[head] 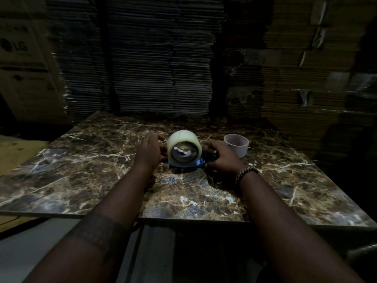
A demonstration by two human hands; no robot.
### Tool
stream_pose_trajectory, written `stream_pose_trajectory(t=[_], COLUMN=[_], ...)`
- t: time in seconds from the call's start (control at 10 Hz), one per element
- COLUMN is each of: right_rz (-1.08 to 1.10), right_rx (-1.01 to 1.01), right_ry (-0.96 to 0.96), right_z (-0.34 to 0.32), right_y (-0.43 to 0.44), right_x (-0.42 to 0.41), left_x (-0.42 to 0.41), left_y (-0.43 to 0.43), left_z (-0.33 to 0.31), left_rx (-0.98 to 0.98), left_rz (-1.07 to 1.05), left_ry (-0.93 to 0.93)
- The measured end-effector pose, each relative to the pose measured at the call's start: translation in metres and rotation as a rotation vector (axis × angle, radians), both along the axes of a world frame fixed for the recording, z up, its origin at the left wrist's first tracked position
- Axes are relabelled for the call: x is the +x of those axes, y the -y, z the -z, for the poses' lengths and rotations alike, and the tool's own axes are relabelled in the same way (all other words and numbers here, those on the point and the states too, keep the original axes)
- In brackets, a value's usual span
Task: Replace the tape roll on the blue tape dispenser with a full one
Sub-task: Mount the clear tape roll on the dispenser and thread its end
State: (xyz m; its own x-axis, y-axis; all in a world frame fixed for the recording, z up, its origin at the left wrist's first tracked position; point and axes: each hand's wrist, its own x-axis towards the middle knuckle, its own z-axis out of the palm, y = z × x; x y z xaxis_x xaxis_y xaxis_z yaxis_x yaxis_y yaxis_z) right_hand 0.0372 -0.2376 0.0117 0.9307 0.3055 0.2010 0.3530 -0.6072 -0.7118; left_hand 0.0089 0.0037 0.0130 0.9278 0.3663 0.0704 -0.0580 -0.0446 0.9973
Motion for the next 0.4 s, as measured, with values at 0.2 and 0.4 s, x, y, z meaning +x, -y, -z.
stream_pose_trajectory(t=[0.2,0.4], right_rz=[-0.009,0.058], right_rx=[0.001,0.031], right_ry=[0.037,0.285], right_z=[0.0005,-0.0073], right_y=[0.0003,-0.0054], right_x=[0.0006,-0.0029], left_x=[0.0014,0.0005], left_y=[-0.0007,-0.0007], left_z=[0.0,0.0], left_rx=[0.097,0.768], left_rz=[-0.043,-0.251], left_ry=[0.05,0.3])
